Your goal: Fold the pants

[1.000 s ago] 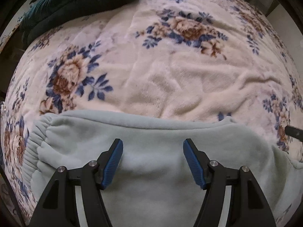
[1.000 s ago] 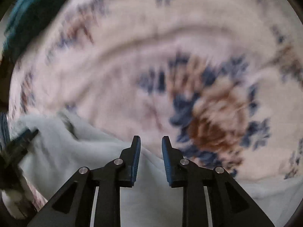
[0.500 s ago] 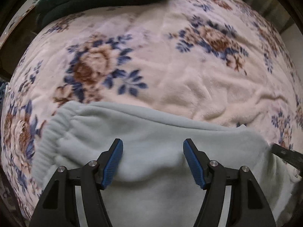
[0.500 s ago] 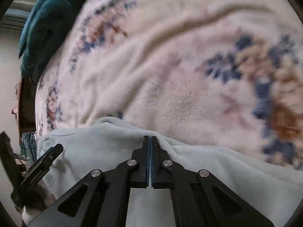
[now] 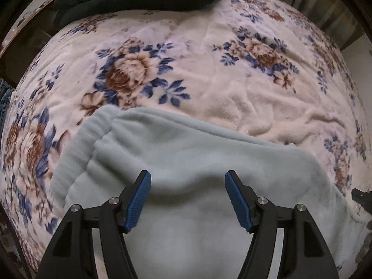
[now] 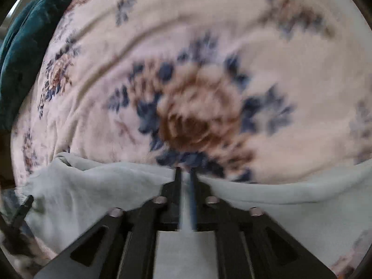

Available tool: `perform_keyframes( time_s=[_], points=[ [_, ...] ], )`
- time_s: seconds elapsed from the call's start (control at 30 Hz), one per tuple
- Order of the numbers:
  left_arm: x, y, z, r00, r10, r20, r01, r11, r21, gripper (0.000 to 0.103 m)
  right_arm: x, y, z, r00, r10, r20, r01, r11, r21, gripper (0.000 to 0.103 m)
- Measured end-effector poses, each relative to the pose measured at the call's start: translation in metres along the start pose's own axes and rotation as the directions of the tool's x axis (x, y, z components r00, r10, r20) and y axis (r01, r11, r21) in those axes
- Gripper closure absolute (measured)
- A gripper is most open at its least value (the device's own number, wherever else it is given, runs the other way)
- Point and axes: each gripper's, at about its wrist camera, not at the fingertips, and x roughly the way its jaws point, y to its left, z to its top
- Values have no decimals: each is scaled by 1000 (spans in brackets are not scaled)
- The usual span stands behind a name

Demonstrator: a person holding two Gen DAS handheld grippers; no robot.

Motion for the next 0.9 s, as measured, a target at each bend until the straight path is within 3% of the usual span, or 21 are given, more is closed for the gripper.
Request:
perform_keyframes(
  time_s=[0.03,0.1,0.23,0.4,0.47,0.5,0.57,0.6,0.67,0.7,0.73,0.77,0.8,0.9],
  points=[
    [-5,4,-5,1000,-13,-4,13,1000,-14,39,-17,-7,-5,999,41,8,-41,999,28,56],
    [-19,19,-20,999,-29,-18,28,997,-66,39,-37,-23,-28,993,118,6,-118,987,107,38],
    [-38,57,-49,998,-42,-47,32,980,-197,39,-45,-51,-105,990,133,-40,-114,943,313,38],
    [-34,109,-73,992,-112,-55,79,908,-412,39,-15,-120,-207,973,207,-100,-109,799,591,38],
    [-26,122,-76,987,-154,-48,113,870,-479,39,8,-126,-225,963,264,-51,-173,752,636,38],
    [-20,130,-74,983,-181,-32,138,843,-521,39,14,-126,-229,967,252,-35,-172,748,641,38],
    [-13,140,-66,979,-202,8,172,811,-558,39,21,-119,-229,972,236,12,-191,755,628,39],
    [-10,142,-61,980,-197,20,174,809,-562,39,25,-113,-226,980,198,11,-163,771,616,42],
    [0,146,-49,982,-184,33,170,808,-565,39,26,-106,-228,985,166,38,-153,763,629,55],
    [7,146,-43,983,-182,32,168,809,-563,40,24,-103,-229,990,137,35,-129,772,622,65],
    [12,144,-37,983,-175,47,171,813,-556,61,21,-100,-230,992,122,42,-122,778,616,74],
    [13,145,-34,981,-183,62,187,819,-542,70,16,-99,-231,992,117,57,-127,779,615,78],
    [9,138,-27,985,-160,66,171,846,-504,72,10,-97,-232,991,113,70,-132,783,607,82],
    [-19,128,-22,983,-123,137,171,890,-423,74,-14,-96,-237,985,117,130,-171,797,579,86]
  ],
)
